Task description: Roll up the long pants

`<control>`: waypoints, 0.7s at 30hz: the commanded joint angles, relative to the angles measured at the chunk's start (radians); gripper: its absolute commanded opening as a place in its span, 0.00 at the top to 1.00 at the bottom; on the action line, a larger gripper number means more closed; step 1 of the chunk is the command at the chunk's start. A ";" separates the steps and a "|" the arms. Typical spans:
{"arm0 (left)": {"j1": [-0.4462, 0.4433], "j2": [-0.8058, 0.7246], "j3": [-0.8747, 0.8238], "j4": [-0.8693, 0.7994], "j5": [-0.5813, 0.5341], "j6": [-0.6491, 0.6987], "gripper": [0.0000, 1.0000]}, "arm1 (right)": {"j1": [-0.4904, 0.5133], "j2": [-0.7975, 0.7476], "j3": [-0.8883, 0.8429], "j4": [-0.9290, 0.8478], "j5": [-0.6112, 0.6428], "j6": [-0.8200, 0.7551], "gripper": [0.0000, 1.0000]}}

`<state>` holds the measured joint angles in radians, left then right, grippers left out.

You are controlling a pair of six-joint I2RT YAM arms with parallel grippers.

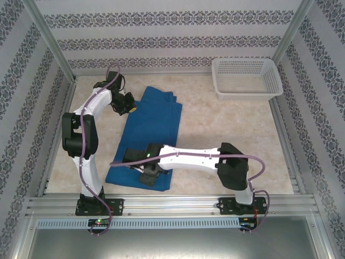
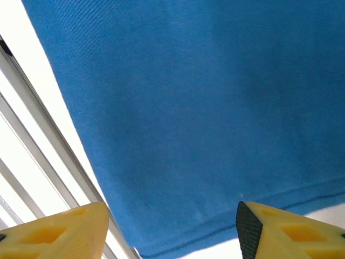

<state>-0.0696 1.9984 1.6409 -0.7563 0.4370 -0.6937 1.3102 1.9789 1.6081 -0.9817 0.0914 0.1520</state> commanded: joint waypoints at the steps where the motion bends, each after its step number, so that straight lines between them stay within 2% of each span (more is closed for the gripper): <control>1: 0.017 -0.033 -0.013 -0.021 -0.010 -0.010 1.00 | 0.041 0.052 0.044 0.006 0.083 0.033 0.35; 10: 0.024 -0.031 -0.018 -0.016 -0.008 -0.013 1.00 | 0.145 0.165 0.131 -0.003 0.150 0.054 0.35; 21: 0.027 -0.033 -0.019 -0.018 -0.005 -0.012 1.00 | 0.141 0.218 0.090 0.026 0.233 -0.020 0.38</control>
<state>-0.0566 1.9976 1.6295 -0.7563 0.4370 -0.6964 1.4612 2.1876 1.7153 -0.9638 0.2584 0.1654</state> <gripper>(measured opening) 0.046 0.624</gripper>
